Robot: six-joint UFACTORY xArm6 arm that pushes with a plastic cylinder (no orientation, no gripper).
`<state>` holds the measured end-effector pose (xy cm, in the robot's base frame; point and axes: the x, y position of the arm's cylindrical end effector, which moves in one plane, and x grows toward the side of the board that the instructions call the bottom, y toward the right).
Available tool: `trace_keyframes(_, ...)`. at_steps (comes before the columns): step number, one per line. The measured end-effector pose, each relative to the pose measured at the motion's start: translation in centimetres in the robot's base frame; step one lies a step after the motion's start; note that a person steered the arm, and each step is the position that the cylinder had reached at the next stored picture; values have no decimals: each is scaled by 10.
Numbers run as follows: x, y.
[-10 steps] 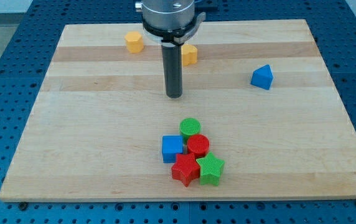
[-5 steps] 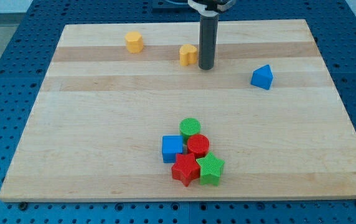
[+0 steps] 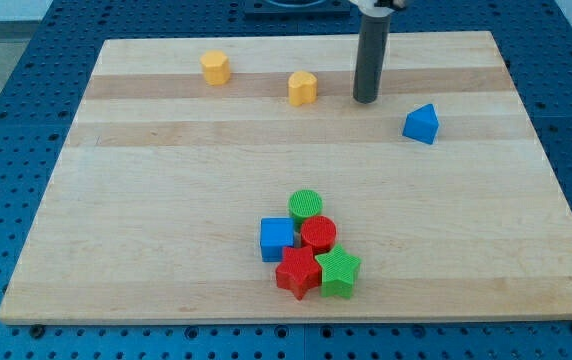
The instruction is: Move the arm right beside the blue triangle
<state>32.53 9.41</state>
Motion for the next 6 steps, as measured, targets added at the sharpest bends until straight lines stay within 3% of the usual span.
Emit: trace_keyframes(6,-6,31)
